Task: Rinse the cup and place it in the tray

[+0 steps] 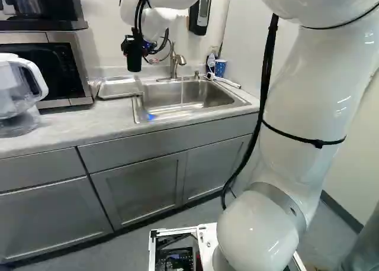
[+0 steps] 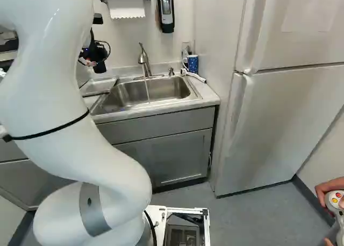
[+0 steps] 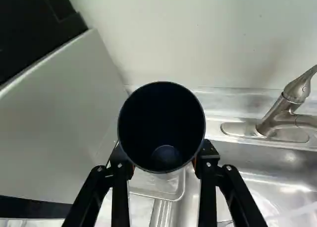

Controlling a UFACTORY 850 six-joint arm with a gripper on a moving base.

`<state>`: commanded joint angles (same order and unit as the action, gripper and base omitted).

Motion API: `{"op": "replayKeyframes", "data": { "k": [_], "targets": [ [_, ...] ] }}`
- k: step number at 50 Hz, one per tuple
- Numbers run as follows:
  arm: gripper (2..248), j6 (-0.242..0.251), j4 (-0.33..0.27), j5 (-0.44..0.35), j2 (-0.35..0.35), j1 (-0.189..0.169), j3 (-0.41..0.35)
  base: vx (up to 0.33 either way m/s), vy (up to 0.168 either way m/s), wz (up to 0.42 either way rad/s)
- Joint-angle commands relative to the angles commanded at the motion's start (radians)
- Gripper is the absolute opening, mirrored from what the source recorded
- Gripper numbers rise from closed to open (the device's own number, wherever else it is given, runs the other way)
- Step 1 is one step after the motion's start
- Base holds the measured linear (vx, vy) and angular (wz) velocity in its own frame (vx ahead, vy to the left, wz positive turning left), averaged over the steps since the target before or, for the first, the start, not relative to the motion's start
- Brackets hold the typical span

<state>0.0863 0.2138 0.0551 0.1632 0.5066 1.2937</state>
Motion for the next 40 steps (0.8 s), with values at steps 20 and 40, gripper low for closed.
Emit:
{"op": "replayKeyframes", "data": {
  "k": [20,40],
  "targets": [
    [124,0.000,0.000,-0.057,0.095,0.027,0.062,0.000,0.000,0.000],
    [124,0.000,0.000,-0.059,0.119,0.027,0.046,0.000,0.000,0.000]
  ]
}}
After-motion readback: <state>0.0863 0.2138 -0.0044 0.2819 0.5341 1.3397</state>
